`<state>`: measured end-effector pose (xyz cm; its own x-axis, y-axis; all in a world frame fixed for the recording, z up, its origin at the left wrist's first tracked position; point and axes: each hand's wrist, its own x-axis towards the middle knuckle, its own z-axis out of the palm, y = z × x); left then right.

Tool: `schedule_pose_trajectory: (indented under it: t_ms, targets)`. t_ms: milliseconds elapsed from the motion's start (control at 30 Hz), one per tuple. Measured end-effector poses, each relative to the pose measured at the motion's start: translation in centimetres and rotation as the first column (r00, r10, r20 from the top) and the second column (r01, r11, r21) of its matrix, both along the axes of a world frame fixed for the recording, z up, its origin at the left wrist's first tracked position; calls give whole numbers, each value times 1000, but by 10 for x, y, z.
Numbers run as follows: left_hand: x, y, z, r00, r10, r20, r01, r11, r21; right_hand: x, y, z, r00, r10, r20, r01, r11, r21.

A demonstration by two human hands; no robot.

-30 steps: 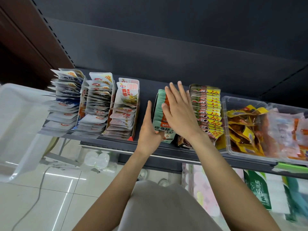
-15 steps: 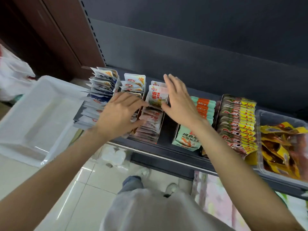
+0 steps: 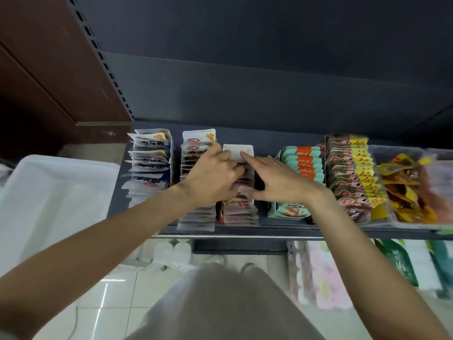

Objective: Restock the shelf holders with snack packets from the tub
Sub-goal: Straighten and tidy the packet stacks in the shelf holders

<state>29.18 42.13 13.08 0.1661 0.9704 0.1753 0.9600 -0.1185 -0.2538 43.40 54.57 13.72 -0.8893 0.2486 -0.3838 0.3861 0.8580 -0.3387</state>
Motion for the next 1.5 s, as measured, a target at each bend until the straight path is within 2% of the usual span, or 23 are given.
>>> schedule_pose_trajectory:
  t_ms: [67, 167, 267, 300, 367, 467, 533, 600, 667, 800, 967, 1000, 1067, 1133, 1200, 1400, 1500]
  targets:
    - [-6, 3, 1, 998, -18, 67, 13, 997, 74, -6, -4, -4, 1000, 2, 8, -3, 997, 75]
    - [-13, 10, 9, 987, 40, 156, -67, 983, 169, -22, 2, -8, 992, 1, -129, 30, 972, 233]
    - [-8, 1, 14, 944, -50, 325, -21, 977, 212, -40, 18, -3, 983, -28, -183, 73, 967, 245]
    - [-4, -6, 14, 918, -85, 388, 31, 989, 143, -46, 24, -1, 986, -4, -166, 51, 959, 279]
    - [6, -20, 11, 899, -37, 436, 88, 991, -97, -56, 31, -1, 990, 43, -134, 5, 942, 336]
    - [16, -32, 2, 965, 64, 254, 34, 930, -365, -63, 34, -4, 989, 73, -125, -27, 940, 340]
    - [22, -31, -4, 975, 61, 215, 30, 916, -399, -62, 35, -6, 988, 77, -135, -31, 949, 315]
    - [24, -26, -3, 966, 57, 254, 38, 935, -354, -61, 37, -7, 986, 71, -149, -28, 962, 272]
    - [20, -18, 0, 948, 146, 282, -60, 954, -294, -58, 40, -6, 984, 25, -178, 6, 985, 171]
    - [7, 8, 4, 911, 383, 153, -345, 911, -224, -45, 45, -2, 956, -111, -270, 78, 988, -132]
    - [13, 26, -4, 898, 436, 54, -422, 890, -170, -22, 47, 1, 910, -232, -344, 125, 944, -307]
    - [12, 27, -6, 903, 428, 40, -416, 894, -168, -20, 48, 1, 914, -220, -340, 120, 949, -293]
    - [12, 26, -9, 909, 415, 42, -403, 899, -172, -20, 47, 0, 942, -119, -313, 70, 984, -161]
    - [13, 21, -11, 906, 411, 101, -395, 907, -147, -25, 45, -1, 955, -31, -293, 28, 999, -17]
    - [14, 13, -11, 896, 414, 159, -402, 910, -104, -33, 45, -1, 957, 6, -291, 11, 998, 55]
    - [18, 2, -11, 899, 391, 199, -414, 906, 88, -53, 49, -1, 977, 78, -196, -70, 996, 46]
    - [19, 2, -8, 904, 338, 262, -375, 921, 106, -61, 50, 1, 981, 126, -150, -115, 990, 80]
